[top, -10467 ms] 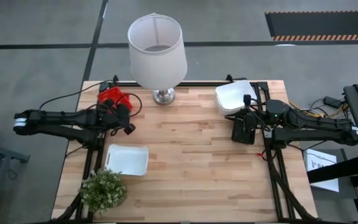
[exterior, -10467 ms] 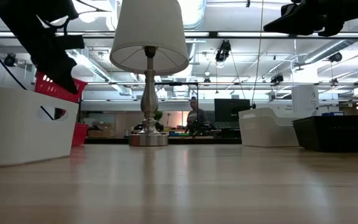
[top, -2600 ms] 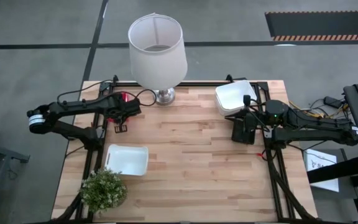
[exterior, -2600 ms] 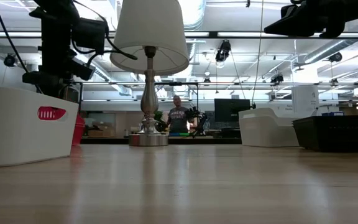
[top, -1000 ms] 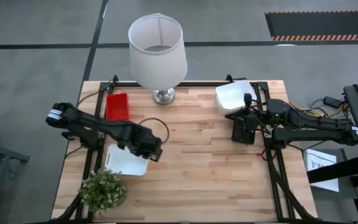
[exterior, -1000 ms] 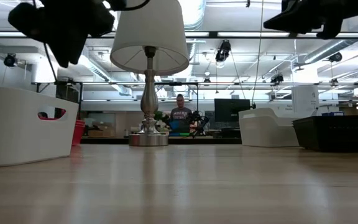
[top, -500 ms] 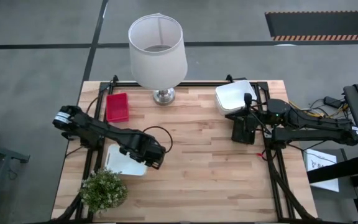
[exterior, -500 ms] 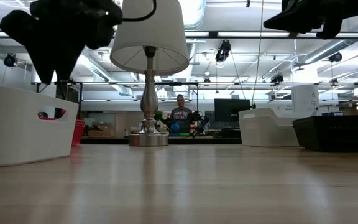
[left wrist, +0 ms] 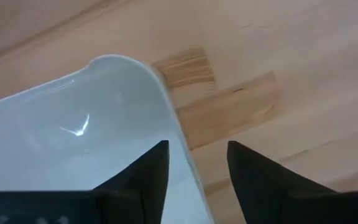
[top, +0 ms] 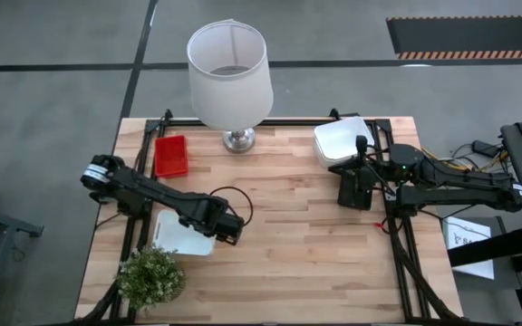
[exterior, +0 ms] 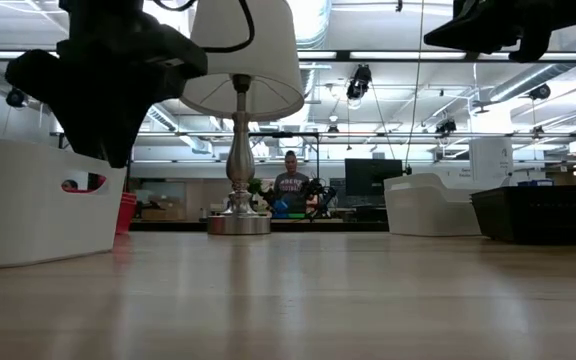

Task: Stack baskets by color
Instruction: Stack the left white bin on top of the stacked white bins

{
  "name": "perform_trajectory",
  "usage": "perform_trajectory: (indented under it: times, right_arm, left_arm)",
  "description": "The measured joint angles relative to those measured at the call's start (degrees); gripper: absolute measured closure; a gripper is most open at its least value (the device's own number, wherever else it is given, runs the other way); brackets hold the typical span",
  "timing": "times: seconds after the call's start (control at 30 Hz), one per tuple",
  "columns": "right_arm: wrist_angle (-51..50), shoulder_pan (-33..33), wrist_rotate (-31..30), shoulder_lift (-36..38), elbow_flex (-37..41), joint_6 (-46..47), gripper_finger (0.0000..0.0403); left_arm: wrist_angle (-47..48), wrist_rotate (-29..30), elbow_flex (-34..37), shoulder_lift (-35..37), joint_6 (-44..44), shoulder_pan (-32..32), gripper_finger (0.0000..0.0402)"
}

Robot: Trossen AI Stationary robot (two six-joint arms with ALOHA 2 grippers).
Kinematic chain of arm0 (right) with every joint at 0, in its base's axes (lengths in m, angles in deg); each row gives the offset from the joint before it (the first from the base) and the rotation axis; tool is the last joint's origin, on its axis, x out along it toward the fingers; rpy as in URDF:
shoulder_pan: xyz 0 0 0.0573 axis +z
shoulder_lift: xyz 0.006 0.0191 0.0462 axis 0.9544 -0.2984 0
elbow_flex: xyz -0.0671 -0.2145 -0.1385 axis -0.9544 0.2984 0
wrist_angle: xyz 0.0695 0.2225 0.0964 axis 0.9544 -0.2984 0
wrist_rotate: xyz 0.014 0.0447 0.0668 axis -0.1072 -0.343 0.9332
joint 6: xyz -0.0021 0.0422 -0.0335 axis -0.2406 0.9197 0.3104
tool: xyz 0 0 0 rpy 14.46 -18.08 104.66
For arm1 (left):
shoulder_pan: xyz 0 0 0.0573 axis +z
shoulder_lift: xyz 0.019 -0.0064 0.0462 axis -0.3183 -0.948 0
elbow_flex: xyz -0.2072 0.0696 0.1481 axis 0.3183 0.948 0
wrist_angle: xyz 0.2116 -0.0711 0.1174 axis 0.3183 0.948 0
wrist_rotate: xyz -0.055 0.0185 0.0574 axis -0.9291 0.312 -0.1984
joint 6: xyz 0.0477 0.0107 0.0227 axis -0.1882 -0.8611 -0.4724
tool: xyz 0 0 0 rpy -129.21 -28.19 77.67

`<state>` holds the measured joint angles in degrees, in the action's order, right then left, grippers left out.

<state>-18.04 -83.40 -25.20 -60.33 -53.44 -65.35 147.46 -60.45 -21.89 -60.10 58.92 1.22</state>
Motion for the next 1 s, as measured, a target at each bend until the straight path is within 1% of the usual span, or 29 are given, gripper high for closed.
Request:
perform_trajectory:
  times: [0.13,0.23,0.37,0.43,0.5,0.7,0.83,1.0]
  right_arm:
    - [0.00,0.00,0.01,0.00,0.00,0.09,0.0390]
    - [0.00,0.00,0.01,0.00,0.00,0.16,0.0390]
    - [0.00,0.00,0.01,0.00,0.00,0.24,0.0390]
    - [0.00,0.00,0.01,0.00,0.00,0.24,0.0390]
    - [0.00,0.00,0.01,0.00,0.00,0.26,0.0390]
    - [0.00,0.00,0.01,0.00,0.00,0.25,0.0390]
    - [0.00,0.00,0.01,0.00,0.00,0.26,0.0390]
    - [0.00,0.00,0.01,0.00,0.00,0.28,0.0390]
  left_arm:
    - [-0.04,0.00,-0.01,-1.06,-0.32,0.00,0.0275]
    - [-0.04,-0.02,0.02,-1.86,-2.96,0.02,0.0296]
    - [-0.43,-0.34,-0.05,-2.61,-6.02,0.00,0.0344]
    - [-1.03,-0.78,-0.15,-2.78,-8.49,-0.03,0.0376]
    - [-2.06,-1.28,-0.27,-2.78,-12.38,-0.30,0.0394]
    - [-13.30,-1.78,-0.92,-2.80,-34.53,-2.02,0.0400]
    - [-15.13,-2.10,-0.96,-2.83,-46.52,-2.23,0.0401]
    - [-20.73,-1.90,-0.98,-2.83,-68.03,-2.60,0.0401]
